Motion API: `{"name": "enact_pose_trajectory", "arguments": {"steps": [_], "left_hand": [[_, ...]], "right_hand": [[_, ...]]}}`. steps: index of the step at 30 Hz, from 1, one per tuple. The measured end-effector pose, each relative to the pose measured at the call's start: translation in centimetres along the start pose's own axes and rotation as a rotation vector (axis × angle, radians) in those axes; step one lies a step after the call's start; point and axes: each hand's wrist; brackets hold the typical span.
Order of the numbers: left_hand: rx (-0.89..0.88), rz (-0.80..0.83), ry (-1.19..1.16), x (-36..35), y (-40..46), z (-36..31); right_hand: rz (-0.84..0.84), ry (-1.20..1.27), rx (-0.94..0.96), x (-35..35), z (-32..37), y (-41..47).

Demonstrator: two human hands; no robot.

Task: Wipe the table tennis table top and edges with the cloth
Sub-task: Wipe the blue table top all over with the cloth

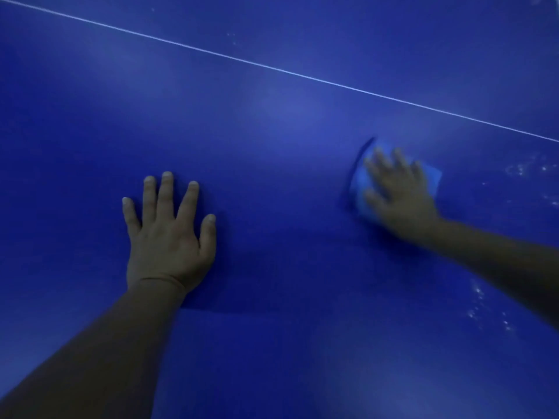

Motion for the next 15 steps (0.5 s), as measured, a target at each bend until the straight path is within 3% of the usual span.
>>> {"name": "enact_pose_trajectory", "arguments": {"steps": [3,6,8,11,15], "left_hand": [[0.005,0.007,0.003,0.1,-0.1,0.0],[0.005,-0.004,0.000,0.2,0.0,0.0],[0.003,-0.007,0.000,0.2,0.0,0.0],[-0.008,-0.037,-0.004,0.2,0.0,-0.1],[-0.018,-0.050,0.013,0.1,-0.2,-0.2]], "right_hand": [[-0.017,-0.050,0.467,-0.7,4.0,-11.6],[0.008,-0.048,0.647,-0.4,1.3,-12.9],[0.000,-0.048,0.473,-1.0,-1.5,-9.0],[0.003,0.034,-0.049,-1.0,-3.8,-4.0],[-0.003,0.041,-0.225,-0.9,-2.6,-4.3]]}}
Point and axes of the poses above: each hand's wrist, its own y-axis towards the middle knuckle, its own x-axis out of the back of the hand, z = x × y, and after that the axes turned 9 degrees about -y, right-handed
